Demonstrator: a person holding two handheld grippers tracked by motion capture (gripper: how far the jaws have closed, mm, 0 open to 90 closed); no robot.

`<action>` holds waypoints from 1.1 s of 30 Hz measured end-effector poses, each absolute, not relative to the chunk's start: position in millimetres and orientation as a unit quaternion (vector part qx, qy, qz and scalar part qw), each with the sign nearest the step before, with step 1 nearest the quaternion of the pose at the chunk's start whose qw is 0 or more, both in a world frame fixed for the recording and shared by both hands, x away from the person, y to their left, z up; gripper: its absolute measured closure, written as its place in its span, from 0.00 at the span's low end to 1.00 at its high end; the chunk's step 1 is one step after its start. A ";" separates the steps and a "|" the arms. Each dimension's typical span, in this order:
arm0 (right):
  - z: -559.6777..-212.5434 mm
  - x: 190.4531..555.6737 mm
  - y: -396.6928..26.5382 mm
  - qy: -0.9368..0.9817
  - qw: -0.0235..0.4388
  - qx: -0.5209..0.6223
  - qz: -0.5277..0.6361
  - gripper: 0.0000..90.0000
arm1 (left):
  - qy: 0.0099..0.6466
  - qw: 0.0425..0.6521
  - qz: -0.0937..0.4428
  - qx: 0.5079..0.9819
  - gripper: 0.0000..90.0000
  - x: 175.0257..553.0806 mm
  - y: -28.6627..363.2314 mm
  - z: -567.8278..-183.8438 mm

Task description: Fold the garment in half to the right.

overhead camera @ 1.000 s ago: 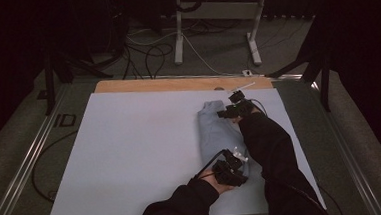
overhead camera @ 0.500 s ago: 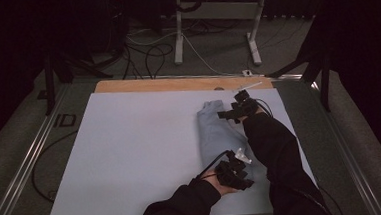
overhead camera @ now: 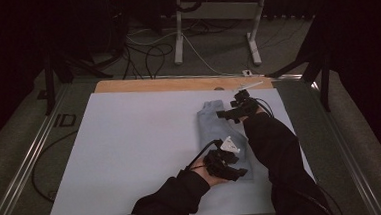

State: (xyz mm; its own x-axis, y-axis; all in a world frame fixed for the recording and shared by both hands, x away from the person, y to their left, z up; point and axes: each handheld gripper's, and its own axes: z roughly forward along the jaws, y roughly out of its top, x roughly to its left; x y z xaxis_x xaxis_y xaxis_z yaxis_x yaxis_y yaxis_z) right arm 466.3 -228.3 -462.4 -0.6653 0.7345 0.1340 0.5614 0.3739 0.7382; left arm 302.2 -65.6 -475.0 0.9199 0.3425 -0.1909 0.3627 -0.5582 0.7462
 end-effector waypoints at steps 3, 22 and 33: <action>-461.2 463.0 -225.9 0.822 0.111 0.390 0.400 0.15 | 0.196 0.431 -0.006 0.881 0.48 304.9 -58.9 -470.8; -452.8 432.3 -213.5 0.830 0.103 0.353 0.420 0.14 | 0.198 0.460 -0.003 0.866 0.02 325.6 6.3 -445.3; -448.1 408.8 -206.8 0.829 0.105 0.332 0.438 0.14 | 0.209 0.463 0.024 0.861 0.00 332.6 40.4 -440.4</action>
State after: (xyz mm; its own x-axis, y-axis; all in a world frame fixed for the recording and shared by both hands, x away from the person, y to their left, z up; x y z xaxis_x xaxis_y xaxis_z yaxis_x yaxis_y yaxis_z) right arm 408.8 -206.8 -448.1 -0.7579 0.6421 0.1154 0.4576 0.3972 0.7955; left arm 332.6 40.4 -440.4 0.9116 0.3823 -0.1515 0.3371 -0.4839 0.8076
